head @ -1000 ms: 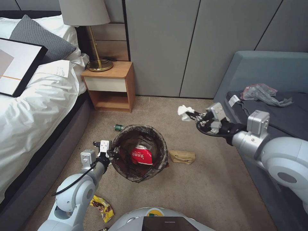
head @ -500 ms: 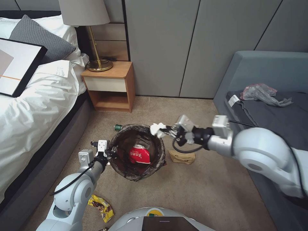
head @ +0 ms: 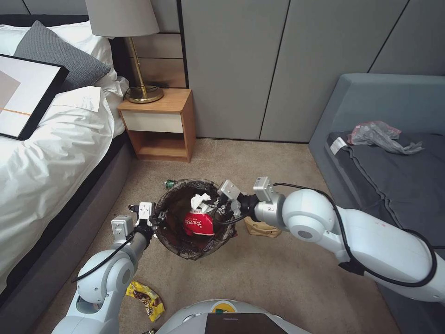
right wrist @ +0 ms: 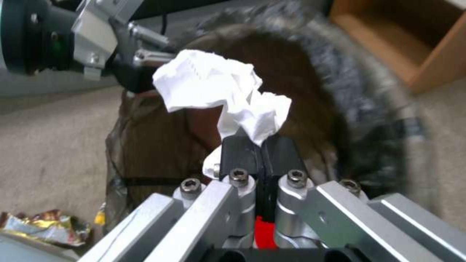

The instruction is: Pick up the trash bin, then pick up the garbage from the floor and place it into the trash bin.

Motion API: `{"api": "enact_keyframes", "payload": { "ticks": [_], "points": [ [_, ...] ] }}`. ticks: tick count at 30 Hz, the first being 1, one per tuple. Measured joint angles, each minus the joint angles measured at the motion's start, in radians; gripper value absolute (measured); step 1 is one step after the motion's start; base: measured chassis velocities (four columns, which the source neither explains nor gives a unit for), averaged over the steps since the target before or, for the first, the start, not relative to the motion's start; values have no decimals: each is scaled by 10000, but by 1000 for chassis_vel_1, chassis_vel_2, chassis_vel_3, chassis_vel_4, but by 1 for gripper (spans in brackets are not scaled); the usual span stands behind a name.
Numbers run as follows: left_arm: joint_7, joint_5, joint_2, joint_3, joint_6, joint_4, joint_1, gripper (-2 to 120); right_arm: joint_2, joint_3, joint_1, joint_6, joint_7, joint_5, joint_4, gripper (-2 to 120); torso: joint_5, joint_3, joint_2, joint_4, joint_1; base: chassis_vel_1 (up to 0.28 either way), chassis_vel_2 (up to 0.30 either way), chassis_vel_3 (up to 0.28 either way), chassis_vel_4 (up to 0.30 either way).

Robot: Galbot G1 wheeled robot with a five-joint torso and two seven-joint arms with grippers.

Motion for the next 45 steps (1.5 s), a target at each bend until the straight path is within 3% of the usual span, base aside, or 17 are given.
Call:
{"api": "enact_keyframes", "payload": {
  "ticks": [9,21,28,33,36,42,45],
  "points": [
    [63,75,-74,-69,0,8,43,0,824,-380,203,192,180,170,-830,-2,1,0,0,3,0,0,0,0,0],
    [85,77,-118,-137,0,9,46,0,1031,-389,238,466,469,415,-1141,36,2,-1,0,-1,-1,0,0,0,0],
    [89,77,-159,-143,0,24,41,0,1052,-212,117,532,621,560,-1174,68,2,-1,0,-1,-1,0,0,0,0],
    [93,77,-156,-161,0,38,22,0,1105,-89,-12,548,667,624,-1160,79,2,-1,0,-1,-1,0,0,0,0],
    [98,66,-138,-217,0,59,7,0,1176,72,-163,554,703,822,-1072,96,2,-1,0,0,-1,0,0,0,0],
    [103,43,-133,-228,0,78,-20,0,1164,549,-364,541,787,1253,-678,100,2,-1,0,1,-1,0,0,0,0],
    [102,18,-121,-230,0,79,-47,0,1027,1613,-656,577,839,1839,-204,100,3,-1,1,2,-1,0,0,0,0]
  ]
}}
